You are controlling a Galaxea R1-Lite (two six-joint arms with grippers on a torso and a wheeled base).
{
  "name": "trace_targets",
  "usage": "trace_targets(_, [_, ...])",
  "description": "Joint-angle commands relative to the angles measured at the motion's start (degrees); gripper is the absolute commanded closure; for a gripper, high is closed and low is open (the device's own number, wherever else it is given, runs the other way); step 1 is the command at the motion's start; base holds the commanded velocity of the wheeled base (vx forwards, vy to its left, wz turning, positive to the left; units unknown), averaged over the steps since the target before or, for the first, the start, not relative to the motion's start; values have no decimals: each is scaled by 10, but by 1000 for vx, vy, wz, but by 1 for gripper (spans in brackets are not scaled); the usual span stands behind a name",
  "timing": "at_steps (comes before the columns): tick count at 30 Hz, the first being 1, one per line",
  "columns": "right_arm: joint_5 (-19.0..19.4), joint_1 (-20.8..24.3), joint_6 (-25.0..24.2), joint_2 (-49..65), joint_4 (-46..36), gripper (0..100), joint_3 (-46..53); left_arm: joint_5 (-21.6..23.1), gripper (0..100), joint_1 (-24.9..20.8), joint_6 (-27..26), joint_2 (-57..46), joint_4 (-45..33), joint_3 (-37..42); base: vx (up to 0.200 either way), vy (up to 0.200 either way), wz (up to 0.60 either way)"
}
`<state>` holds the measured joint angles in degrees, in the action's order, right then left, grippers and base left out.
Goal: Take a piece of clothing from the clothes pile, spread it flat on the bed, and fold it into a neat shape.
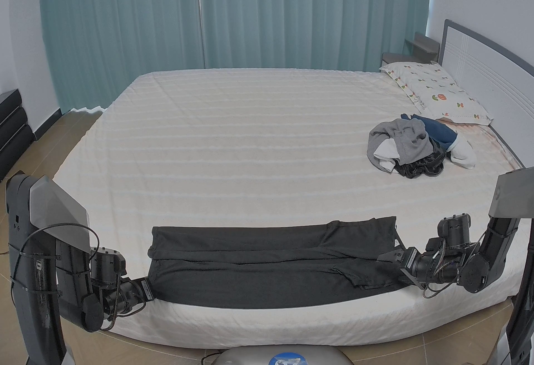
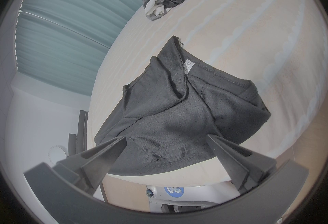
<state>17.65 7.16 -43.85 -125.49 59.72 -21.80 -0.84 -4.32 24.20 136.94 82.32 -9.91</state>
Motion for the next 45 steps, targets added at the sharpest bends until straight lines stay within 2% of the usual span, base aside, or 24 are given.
trace_targets(1, [0,0,0,0,0,0,0,0,100,-1,-2,2,0,4,0,0,0])
trace_targets(2, [0,0,0,0,0,0,0,0,0,-1,-2,2,1,4,0,0,0])
trace_targets(9, [1,0,0,3,0,0,-1,9,0,5,5,-27,6,2,0,0,0])
trace_targets(12, [1,1,0,0,0,0,-3,37,0,17,11,-56,6,2,0,0,0])
trace_targets(16, [5,1,-2,-2,0,0,-4,80,0,22,50,-92,3,-6,0,0,0])
trace_targets(21, [7,1,-7,-8,0,0,-7,83,0,12,81,-99,-12,-63,0,0,0])
trace_targets(26, [15,-1,-10,-16,1,0,-7,82,0,11,84,-101,-86,-135,0,0,0])
trace_targets(29, [50,-12,-12,-18,34,0,3,80,0,12,83,-109,-205,-204,0,0,0])
trace_targets(35, [53,-11,-10,-31,80,0,24,83,0,17,78,-106,-311,-254,0,0,0])
trace_targets(39, [54,-11,-9,-36,94,0,31,82,0,14,75,-90,-314,-258,0,0,0])
trace_targets(45, [54,-9,-6,-40,102,0,34,80,0,13,59,-40,-274,-258,0,0,0])
